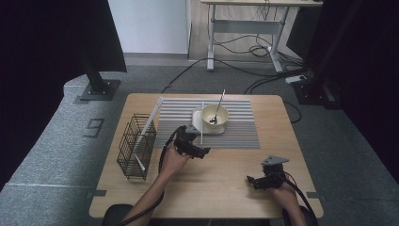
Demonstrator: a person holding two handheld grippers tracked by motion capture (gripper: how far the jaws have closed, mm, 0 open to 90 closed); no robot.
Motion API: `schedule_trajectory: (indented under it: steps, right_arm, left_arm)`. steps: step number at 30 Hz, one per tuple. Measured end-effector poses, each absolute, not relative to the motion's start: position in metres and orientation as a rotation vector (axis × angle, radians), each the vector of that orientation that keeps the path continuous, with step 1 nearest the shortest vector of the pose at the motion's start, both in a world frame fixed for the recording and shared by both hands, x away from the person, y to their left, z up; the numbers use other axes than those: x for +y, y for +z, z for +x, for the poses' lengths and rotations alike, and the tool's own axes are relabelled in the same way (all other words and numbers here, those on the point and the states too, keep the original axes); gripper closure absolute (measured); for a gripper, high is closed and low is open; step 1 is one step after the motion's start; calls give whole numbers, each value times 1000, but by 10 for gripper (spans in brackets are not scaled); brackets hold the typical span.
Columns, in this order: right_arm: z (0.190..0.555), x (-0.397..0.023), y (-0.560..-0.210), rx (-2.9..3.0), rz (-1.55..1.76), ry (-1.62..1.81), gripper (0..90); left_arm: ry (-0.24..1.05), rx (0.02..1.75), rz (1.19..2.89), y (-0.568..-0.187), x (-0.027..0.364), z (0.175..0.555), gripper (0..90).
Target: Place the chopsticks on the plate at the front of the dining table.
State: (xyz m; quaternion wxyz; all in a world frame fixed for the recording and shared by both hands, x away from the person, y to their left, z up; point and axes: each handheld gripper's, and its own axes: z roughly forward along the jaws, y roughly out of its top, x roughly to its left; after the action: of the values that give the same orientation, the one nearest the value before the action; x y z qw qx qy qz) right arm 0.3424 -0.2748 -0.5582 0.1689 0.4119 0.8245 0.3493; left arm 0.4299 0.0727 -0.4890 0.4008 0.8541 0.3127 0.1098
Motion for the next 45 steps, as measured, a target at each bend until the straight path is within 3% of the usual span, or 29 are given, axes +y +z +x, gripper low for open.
schedule_trajectory:
  steps: [29,45]
  right_arm:
    - [342,-275,-558,2344,1171,993,0]
    - [343,-274,-558,2341,1173,993,0]
  left_arm:
    - [266,748,2226,-515,105,365,0]
    - [227,858,2276,-547,136,344,0]
